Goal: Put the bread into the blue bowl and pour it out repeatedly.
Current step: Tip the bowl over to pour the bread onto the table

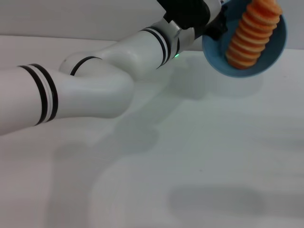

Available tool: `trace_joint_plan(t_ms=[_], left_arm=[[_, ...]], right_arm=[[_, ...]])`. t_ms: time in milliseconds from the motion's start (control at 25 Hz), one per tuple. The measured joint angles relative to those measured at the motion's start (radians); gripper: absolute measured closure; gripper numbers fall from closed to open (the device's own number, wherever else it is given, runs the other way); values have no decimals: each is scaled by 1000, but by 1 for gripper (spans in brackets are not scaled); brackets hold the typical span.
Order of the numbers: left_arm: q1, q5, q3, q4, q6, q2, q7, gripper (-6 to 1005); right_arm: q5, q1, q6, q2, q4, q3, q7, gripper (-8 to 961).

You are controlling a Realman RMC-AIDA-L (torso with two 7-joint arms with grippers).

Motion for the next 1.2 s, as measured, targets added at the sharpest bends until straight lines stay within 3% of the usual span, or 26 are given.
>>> trace_joint_plan(t_ms=[200,760,1040,1200], left_arm=[[12,-9,-7,1,-40,0,-18,1000],[45,-5,92,16,-173,0,-13,1001],[46,-10,47,32,-67,0,-37,1001],[32,-11,-94,51,133,1,-41,1001]], right_arm=[[0,0,-1,0,-3,2,0,401],[3,16,3,0,0,6,-1,403],[3,22,5,2,1,4,9,404],[-1,25,6,2,0,-3,103,405]])
